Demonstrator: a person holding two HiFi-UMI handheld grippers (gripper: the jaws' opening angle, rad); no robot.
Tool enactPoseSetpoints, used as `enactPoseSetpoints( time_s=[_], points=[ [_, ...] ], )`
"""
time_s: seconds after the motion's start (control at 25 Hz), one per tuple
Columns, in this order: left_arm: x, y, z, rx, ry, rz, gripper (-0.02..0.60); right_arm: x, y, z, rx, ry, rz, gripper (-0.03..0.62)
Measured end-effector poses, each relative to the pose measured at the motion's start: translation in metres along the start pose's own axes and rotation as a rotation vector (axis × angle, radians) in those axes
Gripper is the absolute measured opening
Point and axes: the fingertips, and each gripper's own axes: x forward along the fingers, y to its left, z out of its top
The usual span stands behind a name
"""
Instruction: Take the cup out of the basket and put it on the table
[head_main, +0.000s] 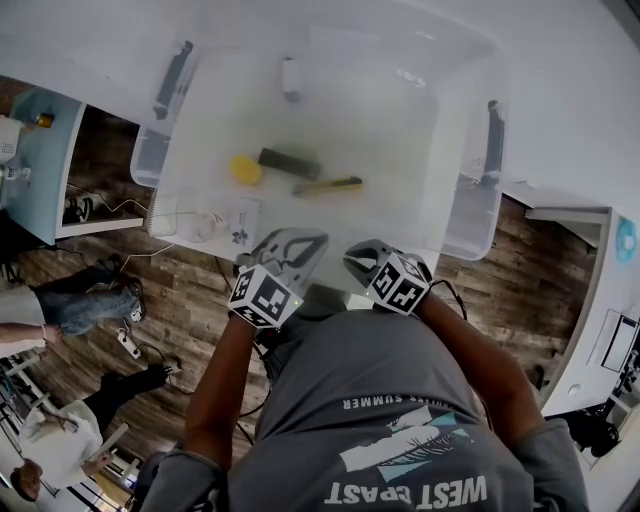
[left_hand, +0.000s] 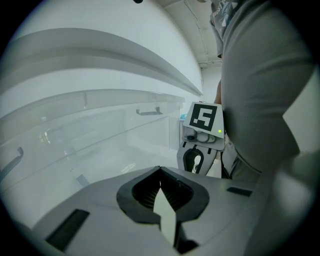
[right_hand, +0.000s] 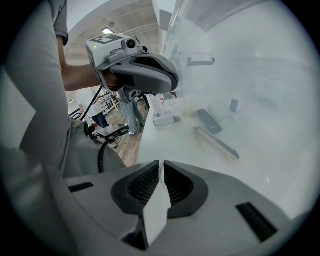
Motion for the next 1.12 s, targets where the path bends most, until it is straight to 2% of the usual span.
enactPoseSetpoints(
  time_s=[0.32, 0.64, 0.72, 0.88, 1.0, 1.12],
  points=[
    [-0.003, -0.002, 0.0, 0.0, -0.007, 0.005, 0.011, -0.004, 0.003, 0.001, -0.017, -0.002, 0.001, 0.072],
    [-0.021, 0.0, 0.01, 0.009, -0.039, 0.023, 0.011, -0.039, -0.004, 0.023, -0.049, -0.045, -0.086, 0.072],
    [-0.029, 0.004, 0.018, 0.032, -0.055, 0.034, 0.011, -0.054, -0.003, 0.035, -0.061, -0.069, -0.098, 0.072],
    [-0.05, 0.011, 0.043, 0.092, -0.103, 0.058, 0.011, -0.086, 0.01, 0.071, -0.096, -0.148, -0.103, 0.014],
    [-0.067, 0.018, 0.066, 0.133, -0.15, 0.081, 0.011, -0.114, 0.017, 0.108, -0.107, -0.24, -0.132, 0.012],
    [-0.081, 0.023, 0.089, 0.173, -0.196, 0.102, 0.011, -0.141, 0.023, 0.145, -0.167, -0.319, -0.175, 0.012]
  ],
)
